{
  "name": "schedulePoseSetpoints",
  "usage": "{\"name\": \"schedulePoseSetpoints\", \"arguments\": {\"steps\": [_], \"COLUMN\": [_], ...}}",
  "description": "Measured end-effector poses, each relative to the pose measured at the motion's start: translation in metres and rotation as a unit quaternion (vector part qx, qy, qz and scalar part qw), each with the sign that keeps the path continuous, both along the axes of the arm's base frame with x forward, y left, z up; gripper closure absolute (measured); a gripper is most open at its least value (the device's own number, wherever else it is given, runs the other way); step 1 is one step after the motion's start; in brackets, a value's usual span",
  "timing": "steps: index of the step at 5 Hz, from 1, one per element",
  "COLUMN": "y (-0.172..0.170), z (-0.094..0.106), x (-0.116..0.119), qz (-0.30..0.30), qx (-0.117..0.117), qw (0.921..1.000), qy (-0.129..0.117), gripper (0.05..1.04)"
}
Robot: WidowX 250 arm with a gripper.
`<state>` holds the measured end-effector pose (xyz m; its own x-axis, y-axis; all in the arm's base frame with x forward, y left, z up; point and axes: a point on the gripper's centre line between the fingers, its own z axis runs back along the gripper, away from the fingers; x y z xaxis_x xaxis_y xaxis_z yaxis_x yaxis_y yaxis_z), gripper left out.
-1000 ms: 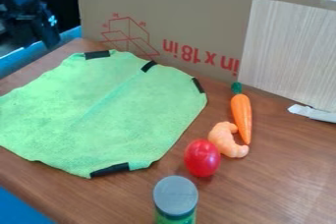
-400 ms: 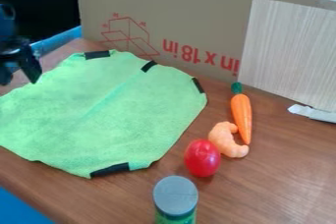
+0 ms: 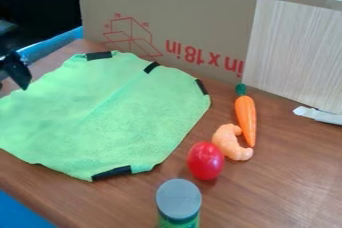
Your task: Fold the cloth from bottom left to top right
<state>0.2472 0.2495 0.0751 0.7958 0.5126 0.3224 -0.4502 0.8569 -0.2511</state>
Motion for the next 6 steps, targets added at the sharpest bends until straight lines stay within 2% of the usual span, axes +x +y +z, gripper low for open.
{"name": "schedulePoseSetpoints", "arguments": {"steps": [1,2,3,4,5,6], "y": [0.001,0.01,0.015,0.015,0.015,0.014], "z": [-0.006,-0.008,-0.007,-0.011,-0.013,-0.017], "x": [-0.003,-0.007,-0.011,-0.015,-0.02,-0.026], "qz": [0.02,0.041,0.056,0.029,0.014,0.014], "qx": [0.003,0.025,0.078,0.113,0.118,0.108], "qw": [0.9998,0.9987,0.9943,0.9905,0.9889,0.9901], "qy": [0.005,0.017,0.046,0.074,0.088,0.089], "gripper": [0.084,0.083,0.084,0.084,0.084,0.083]}}
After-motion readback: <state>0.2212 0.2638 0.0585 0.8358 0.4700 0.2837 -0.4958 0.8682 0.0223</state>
